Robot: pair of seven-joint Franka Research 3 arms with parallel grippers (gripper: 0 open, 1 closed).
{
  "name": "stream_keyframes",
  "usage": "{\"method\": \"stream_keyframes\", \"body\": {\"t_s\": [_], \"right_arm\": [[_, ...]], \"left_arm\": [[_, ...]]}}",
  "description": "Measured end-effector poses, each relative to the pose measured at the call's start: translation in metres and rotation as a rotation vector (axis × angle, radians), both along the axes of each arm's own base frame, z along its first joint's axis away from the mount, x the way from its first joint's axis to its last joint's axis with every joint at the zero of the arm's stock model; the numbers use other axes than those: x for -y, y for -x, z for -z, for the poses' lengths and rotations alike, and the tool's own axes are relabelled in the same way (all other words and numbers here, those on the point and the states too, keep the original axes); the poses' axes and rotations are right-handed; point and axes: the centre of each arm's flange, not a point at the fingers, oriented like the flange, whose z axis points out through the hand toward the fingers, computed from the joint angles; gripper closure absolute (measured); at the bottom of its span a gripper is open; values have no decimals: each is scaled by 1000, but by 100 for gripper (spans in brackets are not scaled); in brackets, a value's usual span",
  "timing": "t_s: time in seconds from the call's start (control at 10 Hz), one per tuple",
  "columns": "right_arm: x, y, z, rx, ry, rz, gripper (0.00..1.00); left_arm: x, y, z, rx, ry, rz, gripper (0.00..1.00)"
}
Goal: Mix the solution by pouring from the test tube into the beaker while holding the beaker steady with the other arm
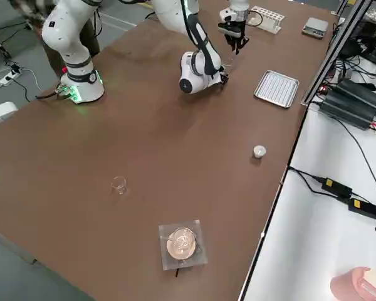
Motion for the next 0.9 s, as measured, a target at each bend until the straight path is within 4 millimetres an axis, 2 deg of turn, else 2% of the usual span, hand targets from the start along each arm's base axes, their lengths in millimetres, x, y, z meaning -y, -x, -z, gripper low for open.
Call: {"method": "stream_keyframes", "body": {"t_s": [0.9], "right_arm": [[0, 0, 0, -1, 2, 1, 31]], "left_arm": [[6, 7, -5, 29, -65, 50, 79]]}}
